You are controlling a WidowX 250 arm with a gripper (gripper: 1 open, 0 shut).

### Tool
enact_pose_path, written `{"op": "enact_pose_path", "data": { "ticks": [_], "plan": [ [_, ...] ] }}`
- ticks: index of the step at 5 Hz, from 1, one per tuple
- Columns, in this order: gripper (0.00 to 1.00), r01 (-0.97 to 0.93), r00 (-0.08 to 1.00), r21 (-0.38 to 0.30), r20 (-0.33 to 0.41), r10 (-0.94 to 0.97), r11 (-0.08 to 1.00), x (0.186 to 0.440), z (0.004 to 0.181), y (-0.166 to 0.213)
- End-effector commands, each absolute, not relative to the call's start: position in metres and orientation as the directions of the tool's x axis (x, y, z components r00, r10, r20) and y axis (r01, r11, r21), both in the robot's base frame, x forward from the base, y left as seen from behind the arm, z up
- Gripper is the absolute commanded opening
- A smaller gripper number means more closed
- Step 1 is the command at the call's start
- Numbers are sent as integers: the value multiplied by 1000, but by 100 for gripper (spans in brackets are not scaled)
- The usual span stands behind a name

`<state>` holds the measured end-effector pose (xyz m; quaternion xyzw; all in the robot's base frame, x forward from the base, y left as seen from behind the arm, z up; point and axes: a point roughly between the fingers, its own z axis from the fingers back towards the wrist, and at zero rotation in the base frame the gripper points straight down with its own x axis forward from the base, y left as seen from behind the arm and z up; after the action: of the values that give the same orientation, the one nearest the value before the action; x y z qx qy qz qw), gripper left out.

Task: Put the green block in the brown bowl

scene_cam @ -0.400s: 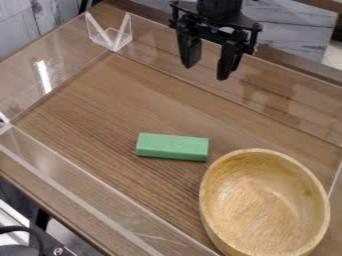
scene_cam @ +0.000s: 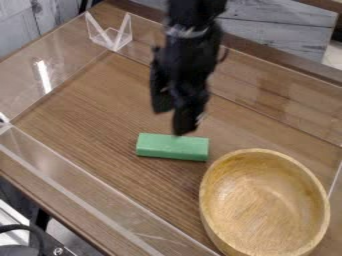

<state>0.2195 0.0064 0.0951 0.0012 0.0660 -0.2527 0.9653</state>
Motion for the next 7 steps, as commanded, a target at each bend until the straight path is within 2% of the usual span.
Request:
{"op": "enact_pose_path", "data": {
  "ticks": [1, 4, 7],
  "plan": [
    [100, 687, 726, 28, -71, -684, 726, 208, 92, 9],
    [100, 715, 698, 94, -38, -715, 693, 226, 63, 26],
    [100, 705, 707, 107, -23, -707, 701, 235, 41, 31]
  ]
}}
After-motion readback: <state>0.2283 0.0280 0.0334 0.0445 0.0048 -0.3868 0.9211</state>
